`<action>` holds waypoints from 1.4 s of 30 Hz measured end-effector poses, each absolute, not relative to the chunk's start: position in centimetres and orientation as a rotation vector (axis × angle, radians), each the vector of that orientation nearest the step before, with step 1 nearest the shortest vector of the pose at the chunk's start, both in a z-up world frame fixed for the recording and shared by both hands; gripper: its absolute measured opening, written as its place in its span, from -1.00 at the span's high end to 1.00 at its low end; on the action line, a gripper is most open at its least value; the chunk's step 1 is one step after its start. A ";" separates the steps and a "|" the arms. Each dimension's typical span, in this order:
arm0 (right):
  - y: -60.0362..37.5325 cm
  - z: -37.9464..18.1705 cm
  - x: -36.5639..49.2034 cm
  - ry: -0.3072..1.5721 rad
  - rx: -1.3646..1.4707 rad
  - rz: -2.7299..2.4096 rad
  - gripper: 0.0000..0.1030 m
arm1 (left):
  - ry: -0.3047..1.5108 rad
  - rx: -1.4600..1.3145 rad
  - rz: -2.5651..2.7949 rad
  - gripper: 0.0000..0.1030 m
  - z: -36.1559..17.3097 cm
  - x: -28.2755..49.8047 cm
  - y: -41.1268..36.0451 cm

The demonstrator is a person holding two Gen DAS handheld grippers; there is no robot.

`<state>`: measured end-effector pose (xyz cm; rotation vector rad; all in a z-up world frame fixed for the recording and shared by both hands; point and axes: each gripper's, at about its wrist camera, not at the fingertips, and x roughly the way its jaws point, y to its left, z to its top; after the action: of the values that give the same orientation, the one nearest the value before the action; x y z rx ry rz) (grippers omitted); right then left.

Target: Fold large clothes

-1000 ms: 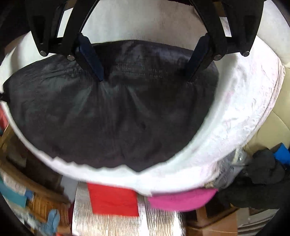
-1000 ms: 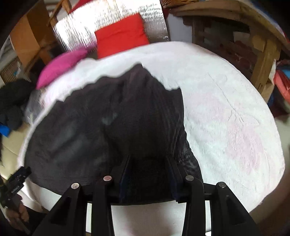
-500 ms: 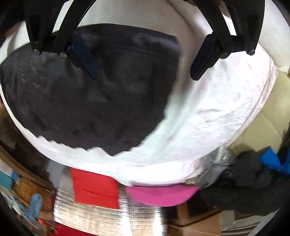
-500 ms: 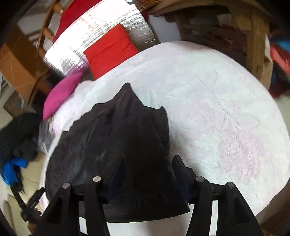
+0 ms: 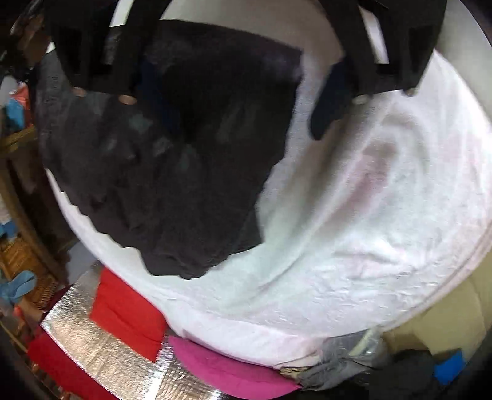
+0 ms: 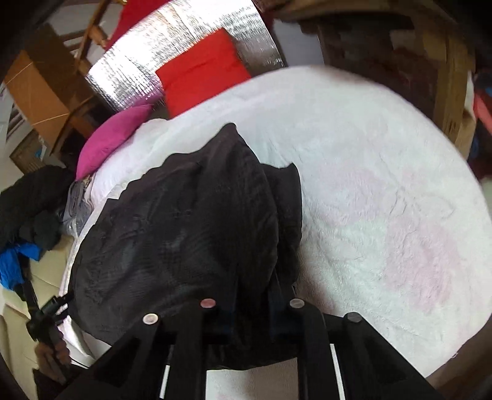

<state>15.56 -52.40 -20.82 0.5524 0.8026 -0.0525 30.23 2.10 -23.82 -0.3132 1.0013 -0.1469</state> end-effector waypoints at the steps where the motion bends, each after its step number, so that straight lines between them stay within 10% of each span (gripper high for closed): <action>1: -52.1 -20.8 15.3 0.805 0.534 -0.065 0.71 | 0.997 -0.303 -0.166 -0.44 -23.9 30.6 1.7; 25: -47.2 -14.4 11.1 0.628 0.331 -0.221 0.46 | 0.756 0.016 0.075 -0.72 -15.1 22.8 -0.2; 28: -45.3 -11.6 9.4 0.549 0.315 -0.191 0.14 | 0.698 0.033 0.080 -0.76 -12.6 20.3 -0.9; 30: -44.1 -10.1 8.3 0.506 0.303 -0.166 -0.52 | 0.671 0.025 0.070 -0.78 -11.2 19.0 -1.2; 42: -36.0 -4.6 2.8 0.435 0.222 -0.059 -0.52 | 0.483 0.030 0.044 -0.93 -3.6 10.3 -3.1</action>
<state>2.82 -36.02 -4.65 0.2221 0.4355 -0.0587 10.35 -3.06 -3.56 0.0301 0.4832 0.0436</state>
